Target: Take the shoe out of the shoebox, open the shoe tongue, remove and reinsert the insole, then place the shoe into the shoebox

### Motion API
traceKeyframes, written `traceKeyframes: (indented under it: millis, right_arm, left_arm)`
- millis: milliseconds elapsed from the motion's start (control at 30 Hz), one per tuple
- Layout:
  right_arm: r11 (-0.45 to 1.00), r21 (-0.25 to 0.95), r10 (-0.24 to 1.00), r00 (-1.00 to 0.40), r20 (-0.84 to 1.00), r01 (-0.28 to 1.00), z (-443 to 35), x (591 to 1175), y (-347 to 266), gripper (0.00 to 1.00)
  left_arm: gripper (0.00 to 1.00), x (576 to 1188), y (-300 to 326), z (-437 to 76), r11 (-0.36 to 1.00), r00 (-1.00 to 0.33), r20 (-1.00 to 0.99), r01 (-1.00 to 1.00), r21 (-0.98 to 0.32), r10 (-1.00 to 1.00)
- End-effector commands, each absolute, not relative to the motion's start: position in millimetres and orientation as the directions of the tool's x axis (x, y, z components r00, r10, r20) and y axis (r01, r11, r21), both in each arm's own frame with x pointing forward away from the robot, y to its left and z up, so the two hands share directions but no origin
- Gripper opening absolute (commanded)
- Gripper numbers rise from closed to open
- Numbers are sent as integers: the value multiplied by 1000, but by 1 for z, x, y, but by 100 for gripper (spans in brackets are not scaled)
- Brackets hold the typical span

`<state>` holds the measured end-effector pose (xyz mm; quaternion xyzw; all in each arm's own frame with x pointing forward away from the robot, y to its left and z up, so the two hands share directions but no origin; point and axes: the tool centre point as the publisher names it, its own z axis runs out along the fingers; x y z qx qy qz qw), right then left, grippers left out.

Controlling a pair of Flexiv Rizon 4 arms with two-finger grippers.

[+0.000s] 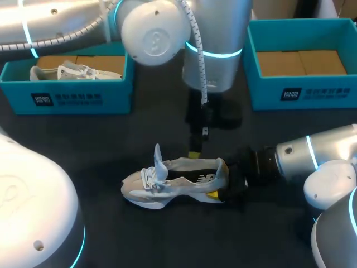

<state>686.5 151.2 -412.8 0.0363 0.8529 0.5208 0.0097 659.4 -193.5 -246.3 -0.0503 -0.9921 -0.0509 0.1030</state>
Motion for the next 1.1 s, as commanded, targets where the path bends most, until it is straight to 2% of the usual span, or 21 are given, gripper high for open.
traceKeyframes:
  millis: [33, 267, 600, 833, 1100]
  right_arm:
    - [460, 886, 73, -997, 21, 52, -411, 686, 152, 0]
    - [460, 886, 73, -997, 21, 52, -411, 686, 152, 0]
    - [460, 886, 73, -997, 21, 52, -411, 686, 152, 0]
    - [460, 886, 73, -997, 21, 52, -411, 686, 152, 0]
    - [460, 886, 73, -997, 21, 52, -411, 686, 152, 0]
  left_arm:
    - [0, 658, -190, -253, 994, -981, 176, 93, 47, 84]
    - [0, 666, -208, -292, 993, -977, 178, 119, -16, 120]
    - [0, 666, -208, -292, 993, -977, 178, 119, -16, 120]
    - [0, 668, -211, -332, 992, -975, 187, 116, -44, 122]
    - [0, 667, -208, -351, 993, -972, 205, 103, -54, 112]
